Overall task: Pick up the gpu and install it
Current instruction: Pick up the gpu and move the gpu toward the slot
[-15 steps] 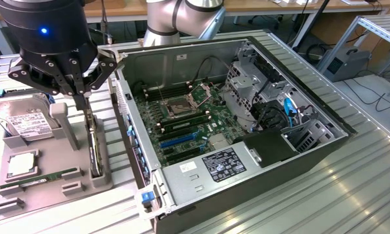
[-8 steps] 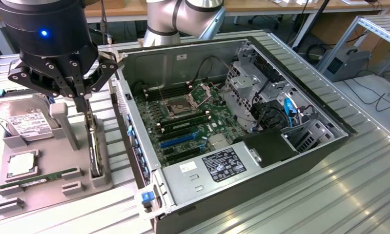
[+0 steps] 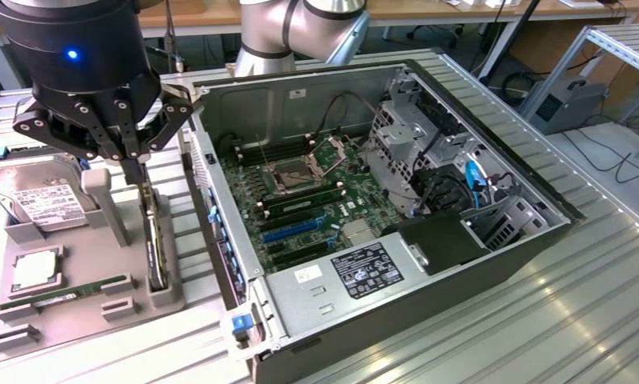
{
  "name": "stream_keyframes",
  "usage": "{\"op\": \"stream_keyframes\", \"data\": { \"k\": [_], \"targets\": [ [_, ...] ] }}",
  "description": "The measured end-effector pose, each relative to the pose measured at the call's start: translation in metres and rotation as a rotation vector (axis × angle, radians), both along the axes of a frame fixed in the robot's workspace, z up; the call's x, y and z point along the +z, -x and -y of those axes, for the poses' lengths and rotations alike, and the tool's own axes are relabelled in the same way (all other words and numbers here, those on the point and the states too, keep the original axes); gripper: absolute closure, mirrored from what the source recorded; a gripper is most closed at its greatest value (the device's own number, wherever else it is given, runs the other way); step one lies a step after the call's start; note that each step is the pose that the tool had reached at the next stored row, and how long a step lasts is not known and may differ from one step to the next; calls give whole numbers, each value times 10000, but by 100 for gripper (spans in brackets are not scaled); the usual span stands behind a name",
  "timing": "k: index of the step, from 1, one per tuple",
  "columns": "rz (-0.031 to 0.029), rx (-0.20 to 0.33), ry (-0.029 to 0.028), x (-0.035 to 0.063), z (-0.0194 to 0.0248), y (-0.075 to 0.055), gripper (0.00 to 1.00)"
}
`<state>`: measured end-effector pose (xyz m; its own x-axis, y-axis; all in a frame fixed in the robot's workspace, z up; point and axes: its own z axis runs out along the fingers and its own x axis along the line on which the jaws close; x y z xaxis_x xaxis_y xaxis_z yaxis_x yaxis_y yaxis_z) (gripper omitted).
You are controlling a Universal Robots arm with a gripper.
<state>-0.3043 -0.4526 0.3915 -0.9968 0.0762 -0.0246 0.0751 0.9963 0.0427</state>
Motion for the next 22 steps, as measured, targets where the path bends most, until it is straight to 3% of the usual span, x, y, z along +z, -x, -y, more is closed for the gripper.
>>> {"op": "stream_keyframes", "data": {
  "k": [8, 10, 11, 12, 15, 16, 22],
  "targets": [
    [0, 0, 0, 0, 0, 0, 89],
    [0, 0, 0, 0, 0, 0, 83],
    [0, 0, 0, 0, 0, 0, 70],
    [0, 0, 0, 0, 0, 0, 64],
    [1, 0, 0, 0, 0, 0, 58],
    [0, 0, 0, 0, 0, 0, 52],
    [1, 0, -1, -12, 0, 0, 52]
  ]
}}
